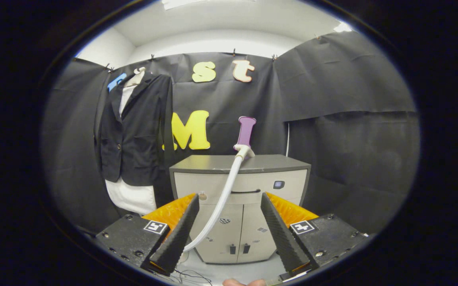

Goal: Iron the clothes twice with a garment steamer, once on the left side and once on the right side.

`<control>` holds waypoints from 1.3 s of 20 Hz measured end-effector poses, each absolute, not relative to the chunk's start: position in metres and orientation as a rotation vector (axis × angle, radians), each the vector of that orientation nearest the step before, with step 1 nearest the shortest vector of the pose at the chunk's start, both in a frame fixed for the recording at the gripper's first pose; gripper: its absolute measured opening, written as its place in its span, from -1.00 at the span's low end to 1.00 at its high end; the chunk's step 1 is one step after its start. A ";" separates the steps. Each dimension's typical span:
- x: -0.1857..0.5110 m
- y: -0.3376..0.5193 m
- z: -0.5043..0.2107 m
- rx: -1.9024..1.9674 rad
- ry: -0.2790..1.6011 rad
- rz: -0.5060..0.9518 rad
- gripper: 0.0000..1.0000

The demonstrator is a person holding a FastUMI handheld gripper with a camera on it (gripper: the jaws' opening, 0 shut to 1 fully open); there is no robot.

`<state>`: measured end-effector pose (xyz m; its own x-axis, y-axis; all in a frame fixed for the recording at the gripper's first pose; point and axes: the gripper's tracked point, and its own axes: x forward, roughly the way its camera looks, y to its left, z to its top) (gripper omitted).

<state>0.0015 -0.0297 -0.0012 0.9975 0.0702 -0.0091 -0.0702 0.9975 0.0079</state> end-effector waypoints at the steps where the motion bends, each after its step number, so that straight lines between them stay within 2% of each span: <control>1: 0.003 -0.032 -0.001 0.014 0.011 0.072 0.94; 13: 0.020 -0.053 -0.008 0.048 0.035 0.033 0.94; 26: 0.036 -0.010 0.020 0.071 -0.002 -0.043 0.94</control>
